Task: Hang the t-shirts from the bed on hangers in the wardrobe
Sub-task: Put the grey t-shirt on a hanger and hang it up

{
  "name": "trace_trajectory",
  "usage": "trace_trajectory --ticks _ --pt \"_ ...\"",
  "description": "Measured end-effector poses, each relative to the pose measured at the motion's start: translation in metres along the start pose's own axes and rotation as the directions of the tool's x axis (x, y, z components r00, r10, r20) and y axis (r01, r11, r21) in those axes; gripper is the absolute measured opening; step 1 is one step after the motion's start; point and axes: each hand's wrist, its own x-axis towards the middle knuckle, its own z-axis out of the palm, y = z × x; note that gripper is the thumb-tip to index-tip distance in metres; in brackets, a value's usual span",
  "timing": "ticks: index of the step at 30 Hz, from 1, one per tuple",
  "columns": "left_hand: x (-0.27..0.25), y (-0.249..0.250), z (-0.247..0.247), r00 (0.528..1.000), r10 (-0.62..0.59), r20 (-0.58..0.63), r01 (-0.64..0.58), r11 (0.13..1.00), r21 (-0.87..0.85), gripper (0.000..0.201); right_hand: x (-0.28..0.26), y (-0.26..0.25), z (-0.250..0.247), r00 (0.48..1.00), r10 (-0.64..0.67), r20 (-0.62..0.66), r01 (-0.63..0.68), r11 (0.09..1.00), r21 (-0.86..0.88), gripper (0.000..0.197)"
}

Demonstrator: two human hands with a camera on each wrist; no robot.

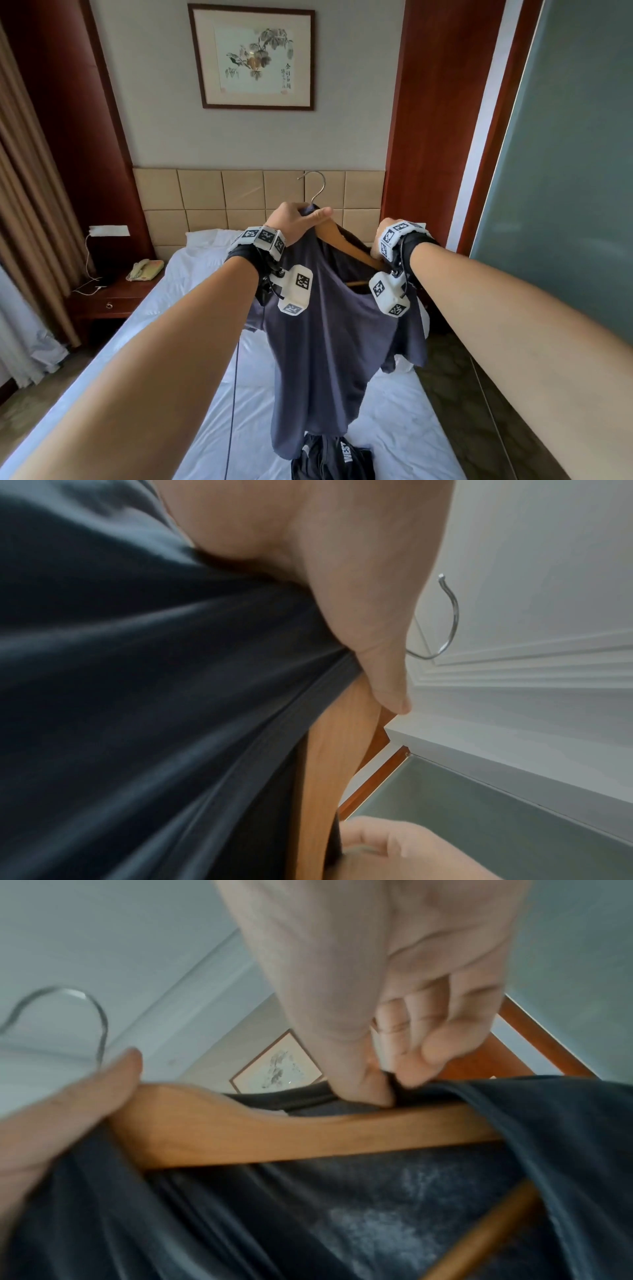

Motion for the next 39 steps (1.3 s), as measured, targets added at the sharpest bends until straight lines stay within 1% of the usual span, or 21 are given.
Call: trace_trajectory --ticks 1,2,4,5,6,8,9,10,12,14,15,18,20,21,22,24,26,30,33,36,39 --pt "0.001 0.0 0.001 1.0 0.002 0.015 -0.002 1.0 -0.016 0.055 0.001 0.002 -0.001 0.998 -0.058 0.021 0.056 0.995 0.082 0.04" --pt "0.002 0.002 0.001 1.0 0.003 0.025 -0.002 1.0 -0.028 0.053 -0.003 0.0 -0.004 0.996 -0.067 0.064 0.058 0.989 0.135 0.035" --pt "0.003 0.006 0.003 0.999 0.005 0.034 -0.003 0.999 -0.042 0.052 -0.007 -0.007 -0.007 0.995 -0.083 0.056 0.071 0.979 0.19 0.024" --pt "0.005 0.008 0.005 0.999 0.008 0.033 -0.006 0.999 -0.047 0.052 -0.014 -0.012 -0.009 0.993 -0.107 0.048 0.095 0.976 0.197 0.023" --pt "0.007 0.009 0.005 0.999 0.008 0.032 -0.007 0.999 -0.05 0.051 -0.018 -0.016 -0.011 0.987 -0.145 0.075 0.131 0.977 0.17 0.023" --pt "0.008 0.014 0.006 1.0 0.004 0.029 -0.002 0.998 -0.062 0.05 -0.022 -0.02 -0.01 0.966 -0.221 0.131 0.211 0.973 0.091 0.031" --pt "0.009 0.017 0.006 0.999 0.007 0.032 -0.005 0.998 -0.066 0.051 -0.026 -0.022 -0.01 0.961 -0.24 0.14 0.23 0.97 0.082 0.034" --pt "0.01 0.02 0.006 0.999 0.012 0.039 -0.009 0.997 -0.076 0.054 -0.026 -0.025 -0.008 0.96 -0.255 0.113 0.246 0.966 0.084 0.037" --pt "0.012 0.024 0.006 0.998 0.026 0.049 -0.021 0.996 -0.085 0.056 -0.029 -0.031 -0.007 0.959 -0.281 -0.026 0.282 0.953 0.112 0.044" --pt "0.014 0.025 0.007 0.996 0.047 0.078 -0.039 0.994 -0.101 0.054 -0.033 -0.033 -0.01 0.946 -0.272 -0.178 0.298 0.944 0.14 0.047" --pt "0.015 0.026 0.007 0.995 0.056 0.089 -0.046 0.993 -0.105 0.054 -0.034 -0.032 -0.013 0.937 -0.27 -0.223 0.305 0.942 0.139 0.044" --pt "0.012 0.025 0.004 0.995 0.045 0.09 -0.036 0.994 -0.099 0.053 -0.037 -0.027 -0.023 0.916 -0.252 -0.311 0.302 0.945 0.123 0.032" --pt "0.01 0.02 0.0 0.996 0.04 0.08 -0.037 0.998 -0.046 0.061 -0.038 -0.022 -0.03 0.904 -0.197 -0.379 0.266 0.954 0.141 0.031" --pt "0.008 0.017 -0.002 0.997 0.036 0.073 -0.035 0.999 -0.019 0.06 -0.039 -0.019 -0.033 0.898 -0.169 -0.405 0.247 0.957 0.149 0.033" --pt "0.006 0.014 -0.003 0.998 0.029 0.057 -0.029 1.0 0.004 0.055 -0.039 -0.015 -0.035 0.894 -0.142 -0.425 0.225 0.963 0.151 0.035" --pt "0.001 0.009 -0.006 1.0 -0.005 0.001 0.005 0.999 0.035 0.042 -0.039 -0.007 -0.038 0.89 -0.085 -0.447 0.17 0.973 0.155 0.035" --pt "-0.004 0.007 -0.008 0.995 -0.041 -0.09 0.05 0.994 0.101 0.036 -0.04 -0.002 -0.041 0.884 -0.04 -0.465 0.131 0.977 0.165 0.031" --pt "-0.013 0.005 -0.013 0.965 -0.112 -0.237 0.154 0.974 0.166 0.035 -0.045 0.004 -0.046 0.874 0.023 -0.486 0.079 0.979 0.189 0.034" --pt "-0.02 0.009 -0.015 0.93 -0.178 -0.32 0.235 0.961 0.149 0.031 -0.05 0.009 -0.048 0.867 0.047 -0.495 0.068 0.975 0.211 0.036" --pt "-0.025 0.018 -0.017 0.921 -0.225 -0.319 0.274 0.955 0.117 0.031 -0.056 0.014 -0.05 0.863 0.038 -0.504 0.087 0.972 0.221 0.035" --pt "-0.031 0.033 -0.013 0.946 -0.221 -0.239 0.247 0.965 0.086 0.034 -0.064 0.022 -0.053 0.853 0.023 -0.521 0.112 0.967 0.227 0.032"
